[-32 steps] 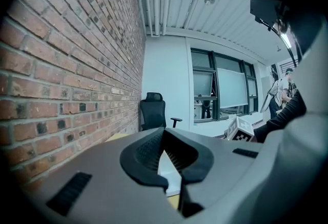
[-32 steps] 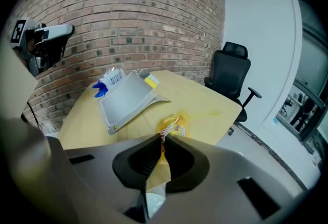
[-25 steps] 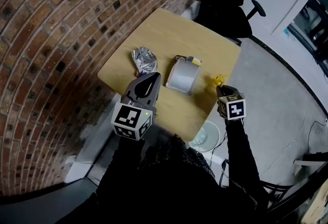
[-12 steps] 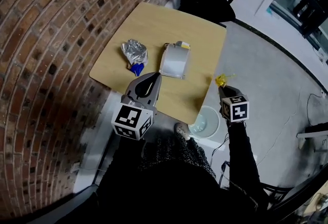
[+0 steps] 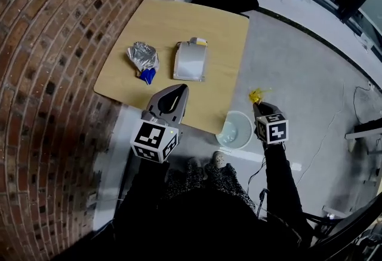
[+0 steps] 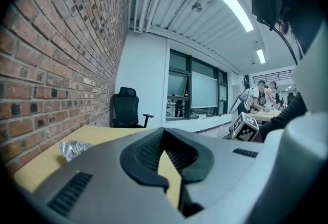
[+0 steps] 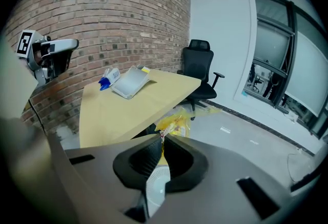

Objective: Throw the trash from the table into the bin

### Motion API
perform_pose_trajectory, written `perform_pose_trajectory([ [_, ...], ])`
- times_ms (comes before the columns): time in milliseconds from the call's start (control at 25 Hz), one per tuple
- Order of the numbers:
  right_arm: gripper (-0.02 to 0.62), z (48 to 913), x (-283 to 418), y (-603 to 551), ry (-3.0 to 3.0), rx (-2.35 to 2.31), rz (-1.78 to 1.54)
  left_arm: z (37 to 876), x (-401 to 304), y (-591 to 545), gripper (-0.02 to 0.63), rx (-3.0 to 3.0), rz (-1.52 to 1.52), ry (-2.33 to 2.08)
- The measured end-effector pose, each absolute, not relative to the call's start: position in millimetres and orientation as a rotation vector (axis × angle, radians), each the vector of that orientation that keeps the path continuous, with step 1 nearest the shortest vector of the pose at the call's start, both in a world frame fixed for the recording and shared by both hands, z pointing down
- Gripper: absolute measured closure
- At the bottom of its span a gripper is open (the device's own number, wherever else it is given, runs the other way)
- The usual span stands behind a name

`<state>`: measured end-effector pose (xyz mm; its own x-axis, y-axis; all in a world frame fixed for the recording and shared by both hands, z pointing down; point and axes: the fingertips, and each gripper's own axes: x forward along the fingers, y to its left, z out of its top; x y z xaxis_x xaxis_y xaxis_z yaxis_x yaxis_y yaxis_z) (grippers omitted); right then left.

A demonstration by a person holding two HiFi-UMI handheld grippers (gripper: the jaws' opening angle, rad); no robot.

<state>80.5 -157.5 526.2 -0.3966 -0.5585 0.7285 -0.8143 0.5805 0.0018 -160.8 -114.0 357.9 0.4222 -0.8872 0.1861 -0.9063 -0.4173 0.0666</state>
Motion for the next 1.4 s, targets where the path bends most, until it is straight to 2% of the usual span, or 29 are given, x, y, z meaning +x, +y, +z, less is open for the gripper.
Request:
perform_pose_trajectory([
  [720, 0.572, 587, 142, -137, -2.106, 1.0, 0.551, 410, -62, -106, 0.598, 2.497, 0.32, -1.504],
  [1400, 0.572, 721, 161, -111, -2.09, 0.851, 0.659, 473, -15, -96, 0.598, 2.431, 0.4, -1.56],
])
